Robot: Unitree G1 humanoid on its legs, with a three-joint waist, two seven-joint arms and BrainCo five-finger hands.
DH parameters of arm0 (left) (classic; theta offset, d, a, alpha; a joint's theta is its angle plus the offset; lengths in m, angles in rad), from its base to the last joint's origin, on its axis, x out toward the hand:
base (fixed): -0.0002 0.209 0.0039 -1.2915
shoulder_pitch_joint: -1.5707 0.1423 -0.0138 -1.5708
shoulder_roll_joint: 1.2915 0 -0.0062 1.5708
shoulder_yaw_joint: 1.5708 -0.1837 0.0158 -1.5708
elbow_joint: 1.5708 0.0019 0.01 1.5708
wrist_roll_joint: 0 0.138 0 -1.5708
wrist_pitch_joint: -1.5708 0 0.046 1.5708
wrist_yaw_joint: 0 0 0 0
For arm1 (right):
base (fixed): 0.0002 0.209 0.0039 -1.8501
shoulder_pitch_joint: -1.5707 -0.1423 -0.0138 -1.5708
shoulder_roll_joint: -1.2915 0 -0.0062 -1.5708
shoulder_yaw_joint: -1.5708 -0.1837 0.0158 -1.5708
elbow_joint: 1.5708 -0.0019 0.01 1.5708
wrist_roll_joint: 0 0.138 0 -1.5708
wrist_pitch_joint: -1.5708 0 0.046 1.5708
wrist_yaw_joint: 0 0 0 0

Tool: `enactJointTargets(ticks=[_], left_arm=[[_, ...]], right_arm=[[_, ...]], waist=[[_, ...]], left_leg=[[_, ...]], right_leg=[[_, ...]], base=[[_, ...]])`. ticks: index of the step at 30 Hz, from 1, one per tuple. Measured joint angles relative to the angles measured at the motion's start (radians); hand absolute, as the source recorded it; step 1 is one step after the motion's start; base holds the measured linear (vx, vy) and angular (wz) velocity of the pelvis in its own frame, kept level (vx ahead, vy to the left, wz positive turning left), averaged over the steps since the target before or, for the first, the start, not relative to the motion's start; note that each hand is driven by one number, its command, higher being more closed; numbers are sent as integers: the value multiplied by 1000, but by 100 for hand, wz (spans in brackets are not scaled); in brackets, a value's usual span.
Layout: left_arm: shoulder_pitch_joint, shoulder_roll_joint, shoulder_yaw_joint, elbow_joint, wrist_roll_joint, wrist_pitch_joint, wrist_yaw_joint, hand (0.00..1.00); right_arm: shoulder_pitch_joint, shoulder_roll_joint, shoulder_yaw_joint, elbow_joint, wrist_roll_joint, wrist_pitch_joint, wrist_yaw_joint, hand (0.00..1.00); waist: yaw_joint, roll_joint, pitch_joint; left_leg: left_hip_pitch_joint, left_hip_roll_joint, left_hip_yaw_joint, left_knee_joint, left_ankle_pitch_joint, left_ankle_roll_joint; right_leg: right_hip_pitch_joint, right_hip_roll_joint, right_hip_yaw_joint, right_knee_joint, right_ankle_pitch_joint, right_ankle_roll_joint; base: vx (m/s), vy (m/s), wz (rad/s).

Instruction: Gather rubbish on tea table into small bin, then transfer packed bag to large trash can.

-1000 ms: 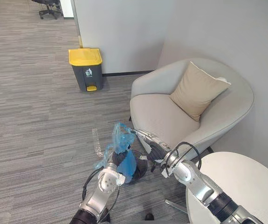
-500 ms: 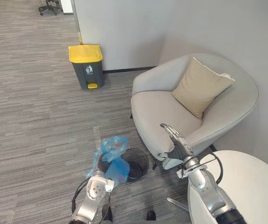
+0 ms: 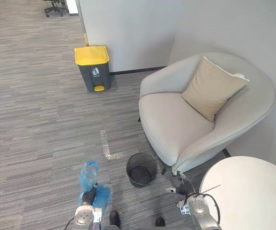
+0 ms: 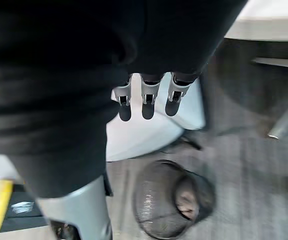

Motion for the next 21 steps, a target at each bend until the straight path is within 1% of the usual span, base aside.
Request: enactJointTargets(ticks=[3, 6, 9, 10, 14, 15, 16, 17, 18, 19, 20, 21], left_arm=[[0, -1, 2, 49, 0, 2, 0, 100], [0, -9, 16, 72, 0, 3, 1, 100], [-13, -23, 24, 83, 0, 3, 1, 100], [-21, -23, 25, 84, 0, 3, 2, 100], [-45, -24, 25, 100, 0, 3, 3, 100], [-62, -27, 25, 101, -1, 3, 3, 100], [-69, -31, 24, 100, -1, 3, 4, 100], [-86, -42, 25, 97, -1, 3, 4, 100], [-97, -52, 25, 88, -1, 3, 4, 100], [-103, -63, 28, 76, -1, 2, 5, 100], [-104, -66, 27, 70, -1, 1, 4, 100], [-96, -68, 26, 60, -1, 2, 5, 100]], right_arm=[[-1, 3, -23, 49, 16, 9, -3, 0], [-13, 5, -54, 96, 24, 14, -10, 0], [-45, 5, -85, 116, 39, 24, -34, 0], [-57, 8, -94, 120, 50, 29, -44, 0], [-57, 35, -110, 113, 58, 45, -74, 0], [-57, 49, -113, 101, 58, 46, -77, 0], [-56, 55, -113, 97, 58, 48, -80, 0], [-56, 58, -115, 84, 58, 53, -82, 0], [-54, 59, -115, 78, 58, 54, -84, 0], [-51, 62, -115, 70, 57, 60, -84, 0], [-41, 70, -115, 63, 57, 64, -86, 0], [-35, 79, -113, 63, 58, 64, -86, 0]], waist=[[0, 5, 6], [1, 10, 28], [5, 16, 61], [7, 13, 77], [9, -4, 100], [12, -10, 120], [11, -9, 120], [10, -3, 123], [10, 3, 127], [10, 7, 135], [10, 11, 141], [11, 1, 138]], left_leg=[[9, 0, 1, 0, -3, -3], [24, 1, 14, 1, -9, -3], [21, 1, 40, 7, -10, -2], [21, 2, 58, 7, -9, -1], [18, 5, 95, 29, -20, 8], [7, 14, 110, 87, -51, 11], [-14, 26, 113, 129, -73, 12], [-57, 45, 112, 214, -117, 21], [-84, 61, 110, 262, -142, 35], [-94, 74, 117, 291, -153, 44], [-109, 75, 107, 320, -161, 46], [-110, 75, 94, 338, -166, 46]], right_leg=[[8, 0, 1, 0, -4, -1], [15, 1, 11, 4, -8, -1], [-13, 0, 40, 30, -7, -1], [-26, 0, 57, 44, -6, -1], [-61, -1, 89, 94, -6, 0], [-69, -6, 92, 125, -6, 1], [-86, -7, 90, 147, -6, 1], [-116, -10, 80, 197, -6, 1], [-130, -10, 77, 226, -9, 3], [-155, -17, 69, 310, -48, -6], [-196, -37, 50, 531, -130, -12], [-197, -48, 51, 687, -186, 2]], base=[[58, -8, -1], [37, -3, -12], [14, 15, -27], [2, 21, -33], [-13, 29, -32], [-54, 6, -25], [-102, 1, -24], [-121, -4, -9], [-122, 9, -1], [-140, 8, 14], [-144, -37, 29], [-118, -76, 29]])
